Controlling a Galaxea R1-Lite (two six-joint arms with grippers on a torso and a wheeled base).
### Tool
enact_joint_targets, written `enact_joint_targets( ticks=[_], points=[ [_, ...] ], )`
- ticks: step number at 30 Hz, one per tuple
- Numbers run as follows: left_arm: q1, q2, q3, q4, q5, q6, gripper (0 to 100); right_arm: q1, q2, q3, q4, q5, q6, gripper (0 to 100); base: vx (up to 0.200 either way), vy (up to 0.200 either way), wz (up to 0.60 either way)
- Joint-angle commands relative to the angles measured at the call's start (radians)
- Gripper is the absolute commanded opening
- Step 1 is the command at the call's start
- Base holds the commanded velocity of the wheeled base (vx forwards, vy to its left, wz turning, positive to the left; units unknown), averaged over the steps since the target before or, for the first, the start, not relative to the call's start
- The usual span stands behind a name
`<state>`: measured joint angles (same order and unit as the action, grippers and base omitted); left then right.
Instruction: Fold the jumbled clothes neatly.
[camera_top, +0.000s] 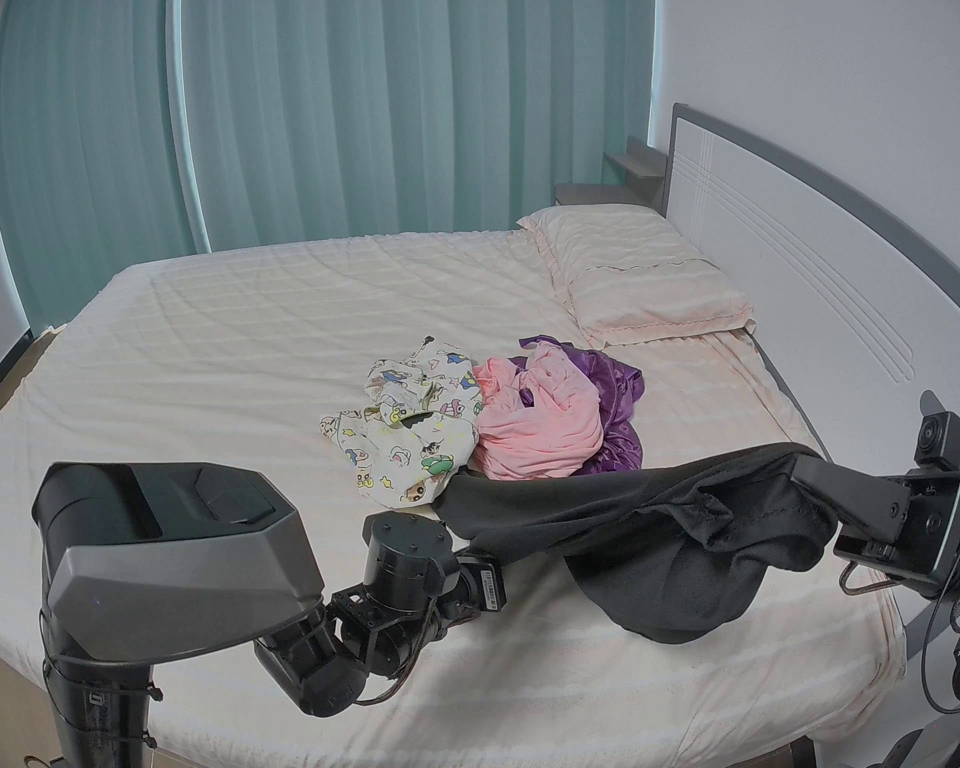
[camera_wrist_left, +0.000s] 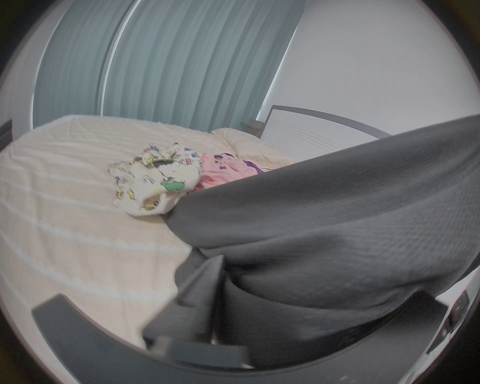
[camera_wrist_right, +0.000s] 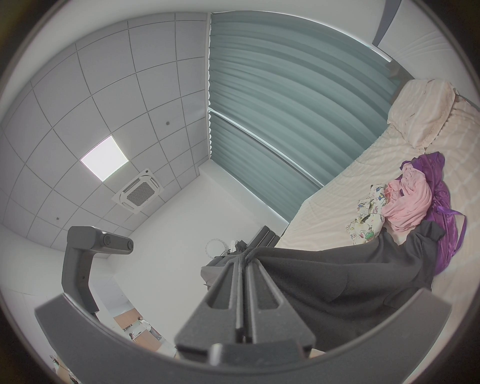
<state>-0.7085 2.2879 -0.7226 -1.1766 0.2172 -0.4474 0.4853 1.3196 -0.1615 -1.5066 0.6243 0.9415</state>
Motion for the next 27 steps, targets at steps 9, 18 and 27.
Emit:
enact_joint_targets(
  ticks=[9, 18, 27],
  points=[
    [-0.045, -0.169, 0.169, -0.081, -0.098, -0.083, 0, -0.044, 0.052, 0.019, -0.001, -0.001, 0.000, 0, 0.000, 0.000, 0.00],
    [-0.057, -0.393, 0.293, -0.080, -0.088, -0.096, 0, -0.080, 0.072, 0.023, -0.001, -0.005, 0.000, 0, 0.000, 0.000, 0.00],
    [-0.057, -0.673, 0.356, 0.003, 0.013, -0.082, 0, -0.102, 0.228, 0.002, -0.003, -0.017, -0.009, 0, 0.000, 0.000, 0.00]
  ],
)
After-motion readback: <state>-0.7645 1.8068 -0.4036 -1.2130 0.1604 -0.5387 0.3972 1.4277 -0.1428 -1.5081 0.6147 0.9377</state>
